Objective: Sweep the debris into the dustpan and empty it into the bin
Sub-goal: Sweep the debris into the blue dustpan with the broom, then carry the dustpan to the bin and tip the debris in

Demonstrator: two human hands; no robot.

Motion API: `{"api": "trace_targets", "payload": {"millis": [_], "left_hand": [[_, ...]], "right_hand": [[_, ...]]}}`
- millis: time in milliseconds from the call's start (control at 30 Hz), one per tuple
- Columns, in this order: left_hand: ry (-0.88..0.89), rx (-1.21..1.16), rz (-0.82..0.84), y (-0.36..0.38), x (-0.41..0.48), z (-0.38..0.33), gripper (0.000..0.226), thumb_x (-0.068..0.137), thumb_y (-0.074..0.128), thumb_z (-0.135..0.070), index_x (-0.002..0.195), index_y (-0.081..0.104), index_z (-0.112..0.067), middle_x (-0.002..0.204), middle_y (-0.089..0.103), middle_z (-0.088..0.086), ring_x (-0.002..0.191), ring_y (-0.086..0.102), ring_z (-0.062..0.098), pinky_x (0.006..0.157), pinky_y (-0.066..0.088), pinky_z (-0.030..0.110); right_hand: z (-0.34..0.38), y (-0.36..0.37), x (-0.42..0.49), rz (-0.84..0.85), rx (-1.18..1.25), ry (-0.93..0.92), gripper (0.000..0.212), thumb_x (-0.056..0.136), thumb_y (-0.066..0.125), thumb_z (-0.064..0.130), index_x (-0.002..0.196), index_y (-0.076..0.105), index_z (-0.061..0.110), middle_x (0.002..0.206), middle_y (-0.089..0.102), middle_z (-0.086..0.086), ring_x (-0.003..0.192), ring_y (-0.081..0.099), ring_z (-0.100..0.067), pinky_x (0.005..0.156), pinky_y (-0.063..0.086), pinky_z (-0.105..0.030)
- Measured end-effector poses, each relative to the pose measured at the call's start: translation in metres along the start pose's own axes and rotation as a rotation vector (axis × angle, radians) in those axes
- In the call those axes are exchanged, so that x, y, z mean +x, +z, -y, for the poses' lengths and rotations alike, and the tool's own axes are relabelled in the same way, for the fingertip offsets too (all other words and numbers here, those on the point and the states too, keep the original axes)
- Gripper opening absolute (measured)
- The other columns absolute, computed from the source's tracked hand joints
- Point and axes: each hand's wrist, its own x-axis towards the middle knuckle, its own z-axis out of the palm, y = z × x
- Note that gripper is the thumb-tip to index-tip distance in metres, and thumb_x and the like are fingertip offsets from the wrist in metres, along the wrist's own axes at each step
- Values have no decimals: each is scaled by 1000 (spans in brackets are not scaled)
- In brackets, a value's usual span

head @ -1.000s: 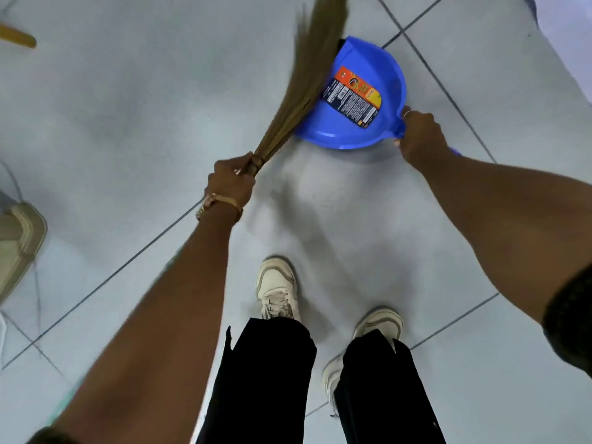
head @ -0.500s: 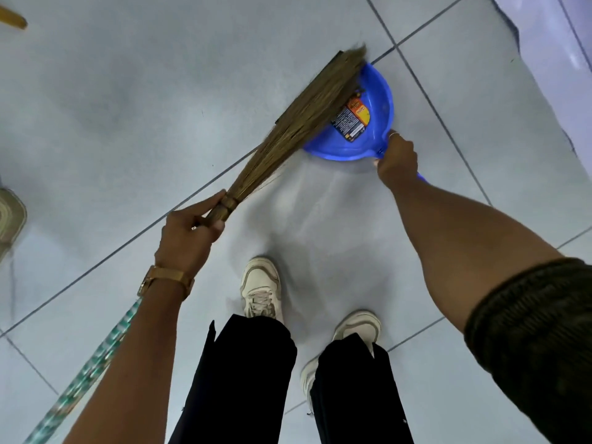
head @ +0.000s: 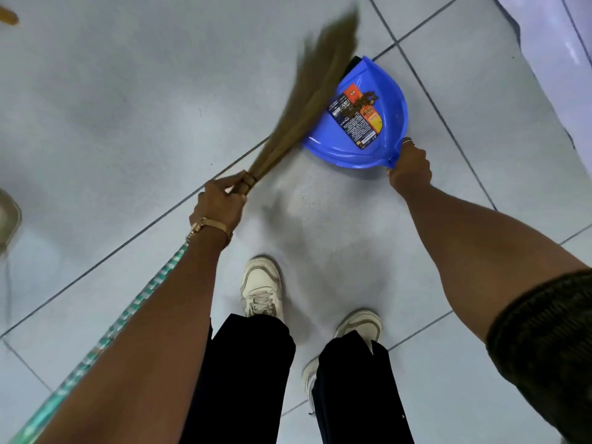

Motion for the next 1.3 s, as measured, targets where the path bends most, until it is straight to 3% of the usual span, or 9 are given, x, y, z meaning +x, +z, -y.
{"api": "trace_targets", "payload": {"millis": [200,333,533,800,933,1067,1300], "left_hand": [[76,112,41,-2,-60,19,49,78,56,-29,116,52,-60,102,72,-2,91,64,28,82,51,40],[140,121,35,-22,-106,22,49,79,52,-35,120,47,-61,107,71,-5,97,64,27,84,52,44],[343,139,-31,-44,-167,-23,51,84,43,-43,129,31,-64,117,68,-5,104,62,25,83,52,44],[424,338,53,-9,-231,-126,44,97,35,-36,141,36,-31,128,59,7,116,55,32,90,44,45],[553,393,131,16,-293,-156,43,96,33,-44,136,38,-31,116,64,10,106,59,35,87,46,47],[723,586,149,49,-362,-169,46,98,29,-45,140,33,-28,116,60,12,102,60,37,81,47,47],[1079,1051,272,132,-497,-163,51,100,25,-43,149,16,-33,115,56,11,93,62,36,75,50,44]], "right_hand": [[-5,5,-5,35,18,1,41,89,56,1,128,44,-4,130,54,-25,122,52,-44,102,44,-47],[-4,10,-27,34,132,93,44,87,55,-1,128,40,-4,132,52,-25,124,50,-45,102,42,-49],[-15,-1,-94,-21,317,198,45,83,57,-1,125,41,-4,126,57,-26,116,55,-48,96,46,-50],[-50,-59,-252,-41,527,430,41,81,56,-2,120,43,0,118,62,-20,111,60,-41,92,49,-44],[-84,-96,-325,-134,713,572,38,81,55,-4,117,45,3,111,64,-18,106,62,-38,82,47,-37],[-140,-121,-386,-206,816,722,40,83,55,-6,122,44,-5,114,63,-25,108,60,-41,89,47,-43],[-290,-150,-464,-266,986,1190,45,86,49,-6,130,42,0,127,57,-25,120,54,-43,102,44,-51]]}}
